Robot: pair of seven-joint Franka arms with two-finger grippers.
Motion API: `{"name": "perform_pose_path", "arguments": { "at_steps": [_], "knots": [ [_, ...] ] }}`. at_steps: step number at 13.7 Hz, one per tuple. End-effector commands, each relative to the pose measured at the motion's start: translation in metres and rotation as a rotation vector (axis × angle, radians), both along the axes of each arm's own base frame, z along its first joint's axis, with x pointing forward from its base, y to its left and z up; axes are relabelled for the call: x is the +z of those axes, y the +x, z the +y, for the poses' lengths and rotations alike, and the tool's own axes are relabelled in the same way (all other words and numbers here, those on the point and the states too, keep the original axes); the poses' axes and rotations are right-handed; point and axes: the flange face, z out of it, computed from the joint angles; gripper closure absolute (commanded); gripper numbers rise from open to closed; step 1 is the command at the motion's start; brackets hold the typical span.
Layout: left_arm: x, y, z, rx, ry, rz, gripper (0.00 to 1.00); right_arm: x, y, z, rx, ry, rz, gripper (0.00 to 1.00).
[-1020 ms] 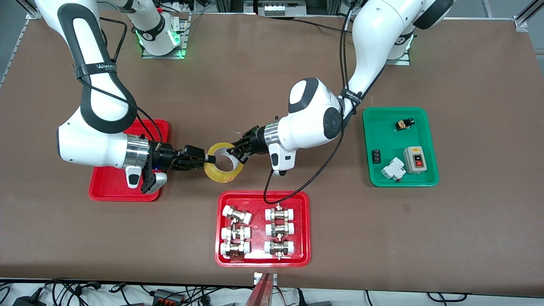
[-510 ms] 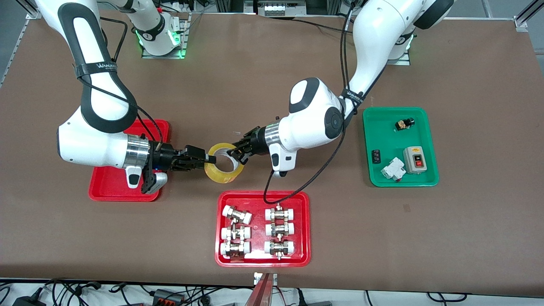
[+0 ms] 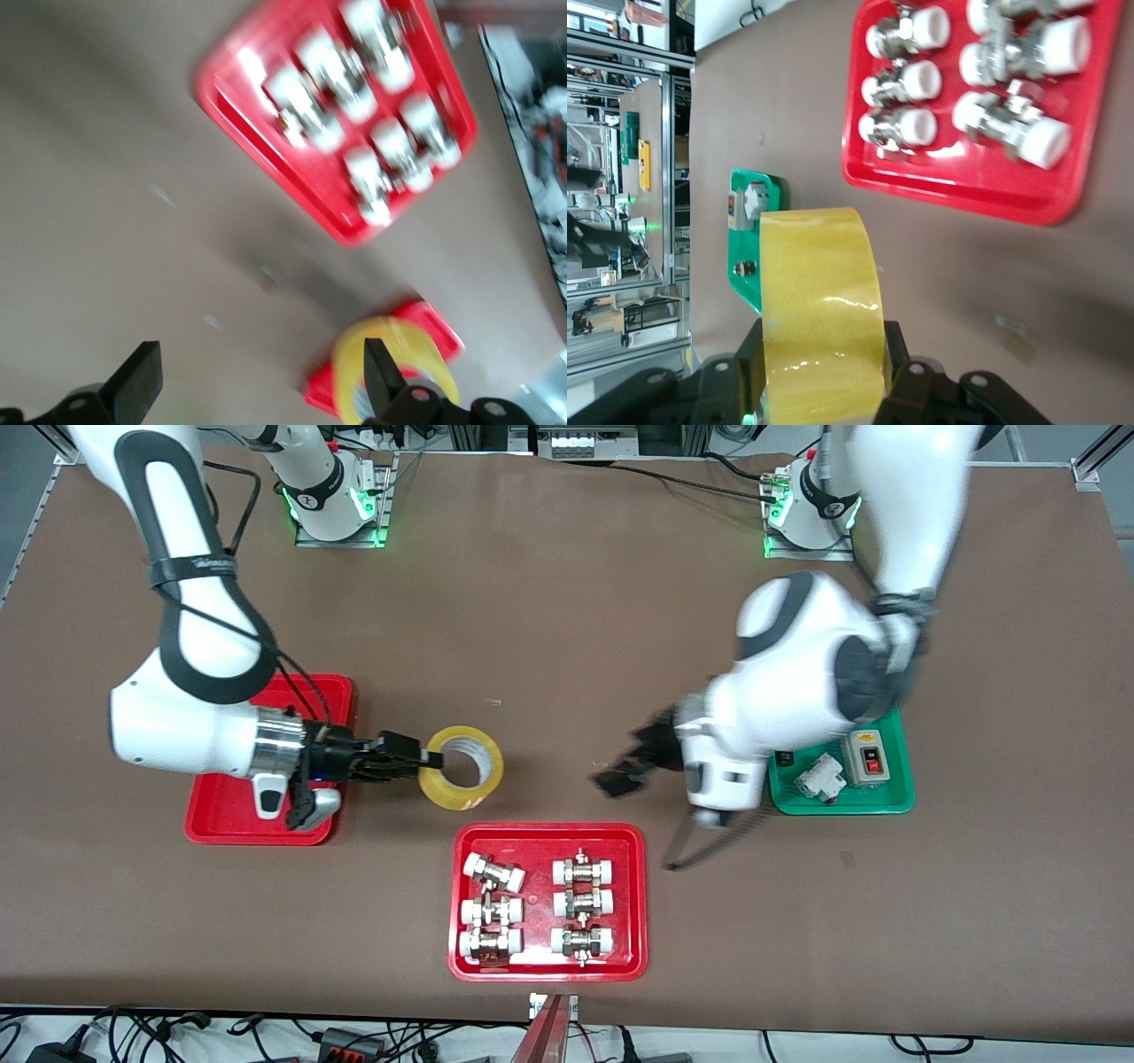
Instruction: Left arm passes tape to right arm into tray
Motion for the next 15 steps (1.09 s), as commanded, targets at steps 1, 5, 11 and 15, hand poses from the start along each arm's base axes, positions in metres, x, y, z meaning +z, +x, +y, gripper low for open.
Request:
{"name": "perform_pose_path", "arguments": {
  "at_steps": [1, 5, 11, 15],
  "knots": [
    [0.019, 0.003, 0.055, -0.006, 0.121, -0.005, 0.00, -0.002, -0.004, -0.077, 0.031, -0.042, 0.078, 1.00],
    [0.044, -0.002, 0.139, -0.099, 0.247, 0.025, 0.00, -0.048, -0.023, -0.191, 0.187, -0.081, 0.055, 1.00],
    [0.055, -0.017, 0.227, -0.666, 0.421, 0.005, 0.00, -0.143, -0.050, -0.295, 0.332, -0.057, -0.006, 1.00],
    [0.054, -0.033, 0.233, -0.748, 0.445, 0.032, 0.00, -0.171, -0.053, -0.306, 0.380, -0.106, -0.018, 0.78]
  ]
}}
